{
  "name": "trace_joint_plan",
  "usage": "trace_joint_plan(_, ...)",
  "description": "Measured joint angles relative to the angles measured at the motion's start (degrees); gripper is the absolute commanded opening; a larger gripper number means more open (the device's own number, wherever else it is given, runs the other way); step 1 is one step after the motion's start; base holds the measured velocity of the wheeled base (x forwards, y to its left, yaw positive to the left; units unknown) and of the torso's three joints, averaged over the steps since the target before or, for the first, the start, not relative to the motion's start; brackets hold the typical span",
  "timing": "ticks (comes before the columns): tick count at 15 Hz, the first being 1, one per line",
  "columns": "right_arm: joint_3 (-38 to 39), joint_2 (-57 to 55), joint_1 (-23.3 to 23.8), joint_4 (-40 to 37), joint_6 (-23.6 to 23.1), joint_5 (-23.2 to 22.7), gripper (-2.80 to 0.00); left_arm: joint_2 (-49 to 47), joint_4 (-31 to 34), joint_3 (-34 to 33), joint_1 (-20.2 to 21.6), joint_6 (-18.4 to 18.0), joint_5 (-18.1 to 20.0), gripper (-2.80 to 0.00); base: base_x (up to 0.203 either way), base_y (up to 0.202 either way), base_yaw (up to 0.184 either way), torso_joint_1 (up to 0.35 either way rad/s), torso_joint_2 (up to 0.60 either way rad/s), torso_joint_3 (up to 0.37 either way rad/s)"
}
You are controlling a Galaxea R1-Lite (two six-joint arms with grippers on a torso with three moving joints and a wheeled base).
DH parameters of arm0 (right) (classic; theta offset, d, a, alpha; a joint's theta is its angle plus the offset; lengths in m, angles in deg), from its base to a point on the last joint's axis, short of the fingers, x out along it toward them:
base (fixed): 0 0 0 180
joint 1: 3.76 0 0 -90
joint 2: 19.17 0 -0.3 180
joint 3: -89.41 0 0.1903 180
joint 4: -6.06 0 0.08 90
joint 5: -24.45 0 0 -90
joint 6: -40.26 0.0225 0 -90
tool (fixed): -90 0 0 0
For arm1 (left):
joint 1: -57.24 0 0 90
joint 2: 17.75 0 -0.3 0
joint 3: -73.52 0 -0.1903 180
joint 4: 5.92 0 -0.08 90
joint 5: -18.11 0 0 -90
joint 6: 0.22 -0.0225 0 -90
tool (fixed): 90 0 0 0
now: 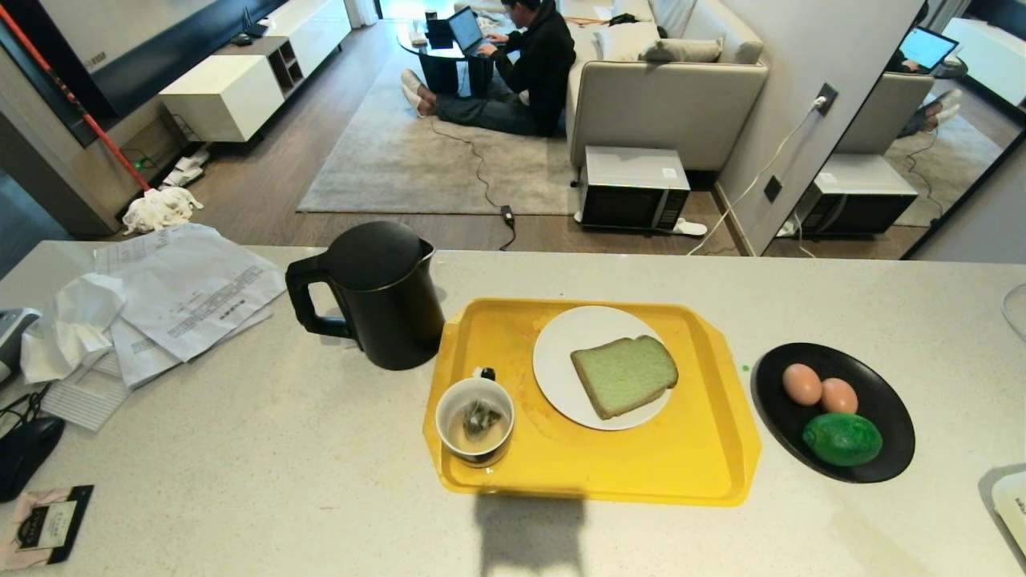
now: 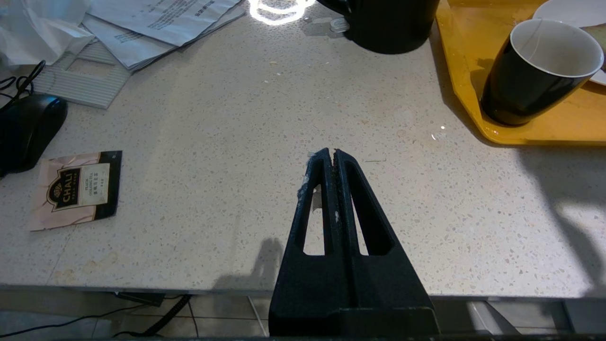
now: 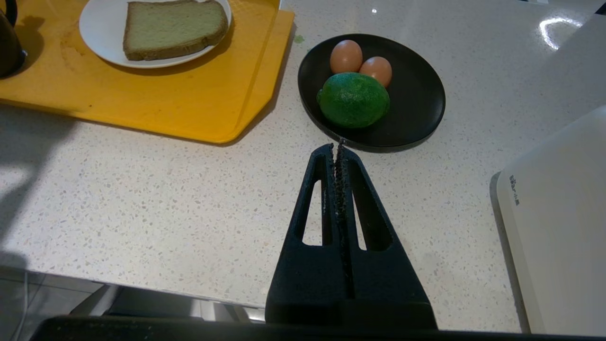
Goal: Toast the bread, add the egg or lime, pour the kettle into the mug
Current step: Pick up the egg
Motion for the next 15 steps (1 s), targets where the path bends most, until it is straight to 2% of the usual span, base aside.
trace_joint_plan(15,0.0,0.0,0.0,0.0,-0.1,0.0,-2.8,0.0,0.0,0.0,0.0,0.0,0.0,-2.8,0.0,0.0,0.0,0.0,0.0,0.0)
